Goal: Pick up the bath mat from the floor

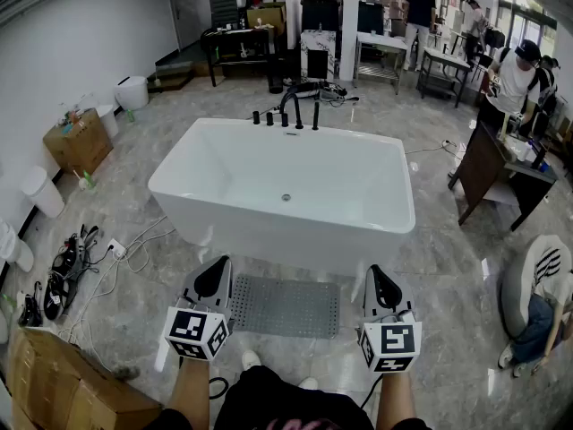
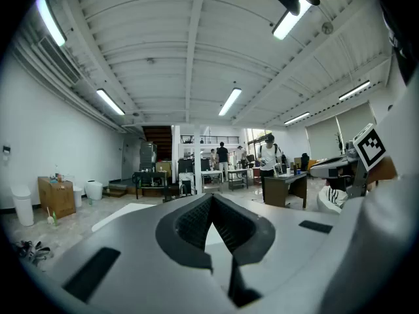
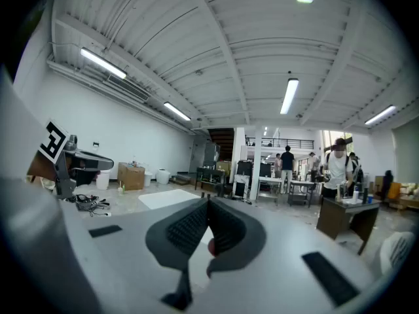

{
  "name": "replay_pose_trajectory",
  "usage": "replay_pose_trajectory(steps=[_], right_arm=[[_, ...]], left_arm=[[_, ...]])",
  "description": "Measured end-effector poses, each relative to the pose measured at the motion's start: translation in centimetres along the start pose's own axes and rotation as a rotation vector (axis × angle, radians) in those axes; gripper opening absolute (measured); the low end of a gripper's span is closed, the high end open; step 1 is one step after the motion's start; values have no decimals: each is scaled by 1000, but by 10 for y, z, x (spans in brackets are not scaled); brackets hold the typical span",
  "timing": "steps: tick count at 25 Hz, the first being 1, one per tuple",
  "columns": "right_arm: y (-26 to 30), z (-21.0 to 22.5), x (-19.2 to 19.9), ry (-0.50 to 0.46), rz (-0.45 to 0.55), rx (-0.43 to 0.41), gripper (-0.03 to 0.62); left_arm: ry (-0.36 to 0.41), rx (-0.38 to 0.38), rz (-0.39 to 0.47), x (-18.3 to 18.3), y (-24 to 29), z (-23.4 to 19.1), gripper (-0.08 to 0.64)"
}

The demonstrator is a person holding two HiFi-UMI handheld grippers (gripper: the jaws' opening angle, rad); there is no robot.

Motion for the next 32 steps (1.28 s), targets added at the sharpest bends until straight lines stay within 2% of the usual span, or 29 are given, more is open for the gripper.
replay_pose_trajectory(steps=[10,15,22,32], right_arm=[[-2,-1,5,0,-13,-7,20],[1,-6,-1,-9,13,-16,21],[9,-21,-5,-26,-6,-1,23],[12,-56,0,-44,-69,88,23]], left_arm=[[-1,-8,-8,2,-4,2,5],[0,-10,-26,4,-6,-6,5],[-9,-11,-47,10,-13,-34,5],[-44,14,-80,34,-37,-98,5]])
Point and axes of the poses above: the fingertips, and each gripper's own axes: y forward along the fingers, z to its right, x out of its underside, the point moved 3 cm from there along -y, backward along the fingers, and after that the axes turned 10 degrees about z, right-handed, at the moved point
